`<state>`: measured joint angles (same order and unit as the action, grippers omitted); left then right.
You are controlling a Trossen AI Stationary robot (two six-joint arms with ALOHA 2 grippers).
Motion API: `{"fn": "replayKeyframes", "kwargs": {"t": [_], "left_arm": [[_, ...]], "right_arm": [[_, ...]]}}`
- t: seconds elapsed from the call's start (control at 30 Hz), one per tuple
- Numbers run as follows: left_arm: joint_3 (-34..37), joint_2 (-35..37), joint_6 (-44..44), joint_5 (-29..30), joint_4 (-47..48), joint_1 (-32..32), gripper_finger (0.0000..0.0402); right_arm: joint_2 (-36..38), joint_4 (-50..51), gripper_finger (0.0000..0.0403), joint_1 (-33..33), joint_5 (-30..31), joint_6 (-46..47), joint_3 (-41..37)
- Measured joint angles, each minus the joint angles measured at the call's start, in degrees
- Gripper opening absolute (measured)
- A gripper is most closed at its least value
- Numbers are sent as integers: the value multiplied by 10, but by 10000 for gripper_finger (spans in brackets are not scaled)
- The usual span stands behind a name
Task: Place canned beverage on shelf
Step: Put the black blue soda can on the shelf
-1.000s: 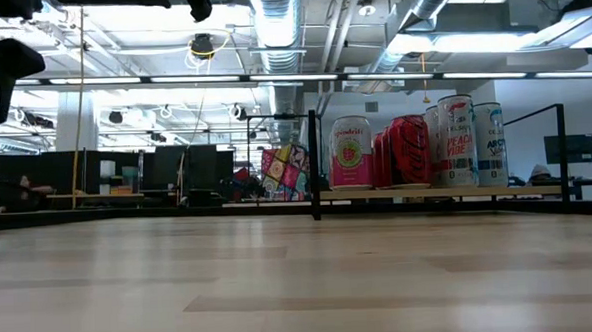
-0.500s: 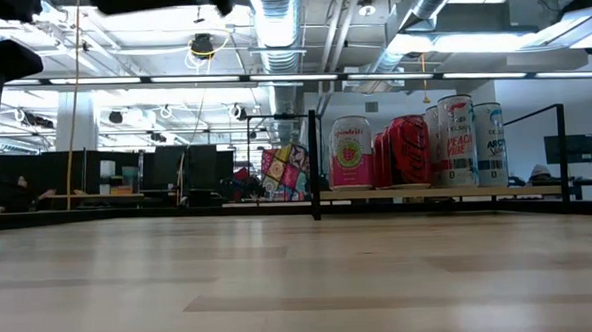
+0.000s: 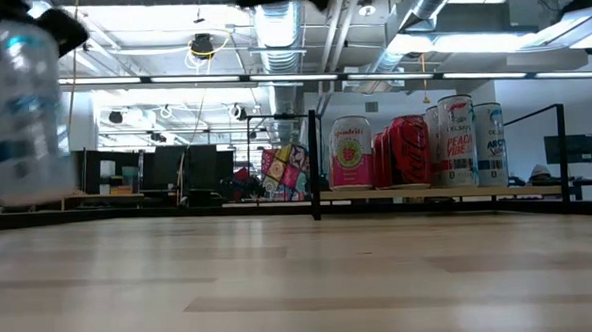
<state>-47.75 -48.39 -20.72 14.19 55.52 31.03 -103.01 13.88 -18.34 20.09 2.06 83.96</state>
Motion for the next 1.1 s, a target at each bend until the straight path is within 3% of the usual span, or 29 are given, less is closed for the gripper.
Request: {"fn": "replayKeyframes", "kwargs": {"t": [0.27,0.47,0.87,1.1], "left_arm": [[-85,-110,143,-74,-54,-114,237],[-152,-226,239,-114,-82,-174,237],[-274,-429,340,-219,-119,-225,237],[-298,-467,366,-230,-122,-224,237]], "right_arm": [[162,-140,27,-27,96,60,-244],[230,-250,27,-48,102,61,-352],[231,-264,27,-60,117,56,-374],[231,-265,27,-60,117,53,-374]]}}
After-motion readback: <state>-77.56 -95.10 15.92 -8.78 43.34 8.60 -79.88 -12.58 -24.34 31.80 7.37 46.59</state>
